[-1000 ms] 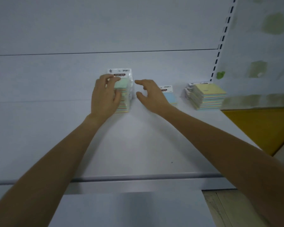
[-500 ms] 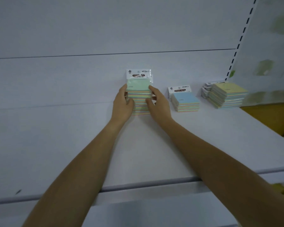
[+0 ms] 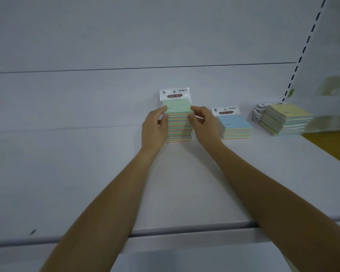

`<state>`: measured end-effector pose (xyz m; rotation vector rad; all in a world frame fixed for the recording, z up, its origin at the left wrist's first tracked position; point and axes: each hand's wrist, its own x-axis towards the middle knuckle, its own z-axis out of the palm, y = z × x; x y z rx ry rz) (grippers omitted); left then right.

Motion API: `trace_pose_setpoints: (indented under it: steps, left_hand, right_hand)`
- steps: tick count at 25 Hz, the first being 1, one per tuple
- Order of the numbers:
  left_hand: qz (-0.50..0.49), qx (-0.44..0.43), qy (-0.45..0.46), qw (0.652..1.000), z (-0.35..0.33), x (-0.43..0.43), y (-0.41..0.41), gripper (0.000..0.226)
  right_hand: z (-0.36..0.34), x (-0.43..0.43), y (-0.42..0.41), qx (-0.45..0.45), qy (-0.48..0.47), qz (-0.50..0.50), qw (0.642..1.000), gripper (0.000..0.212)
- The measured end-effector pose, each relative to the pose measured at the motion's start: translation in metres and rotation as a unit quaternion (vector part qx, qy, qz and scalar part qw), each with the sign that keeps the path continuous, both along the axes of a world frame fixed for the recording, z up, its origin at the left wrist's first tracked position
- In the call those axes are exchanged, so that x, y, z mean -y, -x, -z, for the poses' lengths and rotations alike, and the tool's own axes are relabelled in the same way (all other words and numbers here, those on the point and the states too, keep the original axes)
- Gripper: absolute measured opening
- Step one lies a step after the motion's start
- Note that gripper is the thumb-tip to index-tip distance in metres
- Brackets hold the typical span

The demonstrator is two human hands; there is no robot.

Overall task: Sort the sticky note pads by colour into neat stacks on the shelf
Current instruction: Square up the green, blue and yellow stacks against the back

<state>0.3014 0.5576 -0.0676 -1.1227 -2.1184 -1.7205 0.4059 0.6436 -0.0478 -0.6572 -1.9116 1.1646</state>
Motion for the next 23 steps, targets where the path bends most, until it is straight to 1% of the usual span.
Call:
trace_pose_setpoints:
  steps: [2, 5, 8, 12, 17, 19, 21, 22, 23]
  left_hand:
    - [0.003, -0.014, 0.009, 1.000, 0.001, -0.001, 0.001, 0.032]
    - [0.020, 0.008, 0.010, 1.000, 0.003, 0.000, 0.003, 0.035]
    - [0.027, 0.011, -0.003, 1.000, 0.003, 0.002, 0.003, 0.036]
    - [0.022, 0.069, 0.007, 0.997, 0.002, 0.003, 0.004, 0.040]
    - [0.017, 0.038, 0.012, 0.999, 0.003, 0.002, 0.007, 0.033]
    - [0.017, 0.036, 0.013, 0.999, 0.003, 0.001, 0.008, 0.033]
    - [0.034, 0.055, 0.026, 0.998, 0.006, 0.002, 0.010, 0.036]
    - [0.045, 0.072, 0.035, 0.996, 0.008, 0.003, 0.011, 0.039]
    - [0.054, 0.086, 0.043, 0.994, 0.009, 0.003, 0.011, 0.041]
  right_hand:
    - [-0.002, -0.002, -0.004, 0.012, -0.008, 0.011, 1.000, 0.028]
    - [-0.001, -0.002, -0.005, 0.016, -0.010, 0.010, 1.000, 0.030]
    - [0.004, -0.004, 0.000, 0.007, -0.006, -0.002, 1.000, 0.031]
    - [0.008, -0.004, 0.002, 0.006, 0.000, -0.032, 0.999, 0.039]
    - [0.007, -0.006, 0.001, -0.003, 0.027, -0.029, 0.999, 0.041]
    - [0.008, -0.007, 0.003, 0.002, 0.033, -0.038, 0.999, 0.049]
    - [0.011, -0.007, 0.006, 0.021, 0.056, -0.051, 0.997, 0.061]
    - [0.013, -0.009, 0.007, 0.033, 0.057, -0.055, 0.996, 0.061]
    - [0.015, -0.011, 0.008, 0.043, 0.040, -0.057, 0.997, 0.054]
